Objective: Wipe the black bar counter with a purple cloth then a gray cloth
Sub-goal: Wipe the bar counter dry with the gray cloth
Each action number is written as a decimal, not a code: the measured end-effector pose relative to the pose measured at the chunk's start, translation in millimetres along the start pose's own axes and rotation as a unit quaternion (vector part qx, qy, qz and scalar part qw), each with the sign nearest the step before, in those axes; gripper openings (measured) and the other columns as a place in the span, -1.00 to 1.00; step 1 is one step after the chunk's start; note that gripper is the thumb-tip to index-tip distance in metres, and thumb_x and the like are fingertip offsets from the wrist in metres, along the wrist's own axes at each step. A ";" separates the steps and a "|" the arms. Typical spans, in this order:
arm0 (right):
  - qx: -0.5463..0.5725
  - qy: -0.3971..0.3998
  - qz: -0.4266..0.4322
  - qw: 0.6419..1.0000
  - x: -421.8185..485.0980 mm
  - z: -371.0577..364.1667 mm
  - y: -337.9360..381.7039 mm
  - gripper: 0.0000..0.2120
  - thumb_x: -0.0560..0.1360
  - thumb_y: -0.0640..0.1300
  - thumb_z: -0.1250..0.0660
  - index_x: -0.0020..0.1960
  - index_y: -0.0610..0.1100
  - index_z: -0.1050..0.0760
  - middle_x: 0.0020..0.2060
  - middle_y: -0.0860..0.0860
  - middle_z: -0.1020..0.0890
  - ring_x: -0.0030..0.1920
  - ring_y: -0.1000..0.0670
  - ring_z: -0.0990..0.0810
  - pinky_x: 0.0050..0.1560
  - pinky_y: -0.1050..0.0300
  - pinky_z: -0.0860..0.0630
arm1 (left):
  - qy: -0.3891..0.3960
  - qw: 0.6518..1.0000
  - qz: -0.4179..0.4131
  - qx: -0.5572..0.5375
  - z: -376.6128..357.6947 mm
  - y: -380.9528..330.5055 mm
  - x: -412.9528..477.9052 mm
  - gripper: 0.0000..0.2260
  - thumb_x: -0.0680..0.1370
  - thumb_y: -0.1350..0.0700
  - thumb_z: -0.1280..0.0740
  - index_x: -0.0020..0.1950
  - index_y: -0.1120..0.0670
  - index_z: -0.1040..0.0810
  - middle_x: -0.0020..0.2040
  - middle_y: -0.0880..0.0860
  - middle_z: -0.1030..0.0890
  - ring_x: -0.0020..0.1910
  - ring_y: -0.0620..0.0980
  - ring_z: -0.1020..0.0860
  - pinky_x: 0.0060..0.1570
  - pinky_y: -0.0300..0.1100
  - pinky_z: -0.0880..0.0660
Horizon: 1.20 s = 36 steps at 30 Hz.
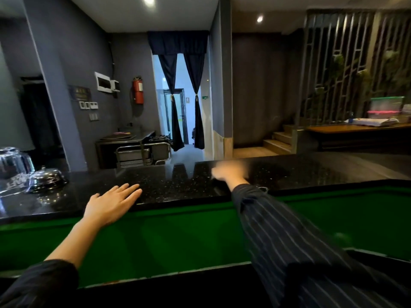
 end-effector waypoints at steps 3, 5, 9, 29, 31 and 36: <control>0.020 0.010 0.130 0.991 -11.4 -9.2 80.3 -0.33 0.55 0.21 -0.07 0.56 -0.11 -0.12 0.55 -0.24 -0.14 0.55 -0.26 -0.07 0.49 -0.32 0.07 | 0.001 0.999 0.015 -0.034 1.8 1.4 -0.7 -0.56 0.60 -0.22 0.10 0.49 -0.29 -0.04 0.57 -0.15 -0.08 0.56 -0.08 -0.03 0.47 0.17 0.00; 0.040 0.013 0.211 0.977 -32.5 -13.6 120.6 -0.37 0.57 0.18 -0.04 0.56 -0.10 -0.13 0.55 -0.24 -0.14 0.55 -0.25 -0.07 0.50 -0.31 0.07 | 0.028 0.998 0.021 -0.046 2.1 3.4 4.5 -0.55 0.59 -0.23 0.09 0.50 -0.27 -0.03 0.57 -0.14 -0.05 0.57 -0.05 0.00 0.48 0.20 0.04; 0.039 0.036 0.321 0.946 -67.5 -23.4 138.0 -0.42 0.60 0.10 0.09 0.57 -0.07 -0.08 0.56 -0.18 -0.13 0.56 -0.19 -0.06 0.51 -0.24 0.05 | 0.140 0.985 0.094 0.019 6.1 -1.1 16.0 -0.32 0.47 -0.42 0.19 0.53 -0.15 -0.06 0.59 -0.06 -0.03 0.57 0.09 0.03 0.47 0.28 0.08; 0.045 0.004 0.018 0.999 31.3 2.9 -153.3 -0.41 0.60 0.14 0.07 0.58 -0.04 -0.05 0.57 -0.13 -0.09 0.56 -0.18 -0.02 0.50 -0.20 0.02 | 0.035 0.993 -0.109 -0.014 -12.2 -232.6 32.1 -0.51 0.60 -0.20 0.09 0.53 -0.15 -0.05 0.58 0.02 -0.07 0.56 0.06 -0.05 0.44 0.26 -0.05; 0.050 0.004 0.012 0.999 39.4 4.4 -136.6 -0.39 0.59 0.15 0.00 0.58 -0.05 -0.05 0.57 -0.17 -0.08 0.56 -0.22 -0.02 0.51 -0.22 0.01 | 0.005 0.995 -0.097 -0.029 -8.0 -232.2 32.9 -0.49 0.58 -0.24 0.08 0.52 -0.16 -0.11 0.57 0.01 -0.14 0.55 0.04 -0.12 0.43 0.25 -0.12; 0.036 0.010 0.121 0.992 33.1 -1.7 -55.9 -0.39 0.59 0.16 -0.04 0.58 -0.03 -0.07 0.57 -0.17 -0.09 0.56 -0.22 -0.04 0.50 -0.27 0.00 | -0.005 0.996 -0.088 -0.015 -2.8 -237.3 28.5 -0.51 0.59 -0.22 0.05 0.51 -0.17 -0.14 0.56 -0.01 -0.18 0.53 0.04 -0.17 0.39 0.26 -0.16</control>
Point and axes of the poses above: each hand's wrist, its own x-axis towards the middle knuckle, its own z-axis out of the back of the hand, y = z × x, the point moved 6 cm from there along x, towards the middle knuckle
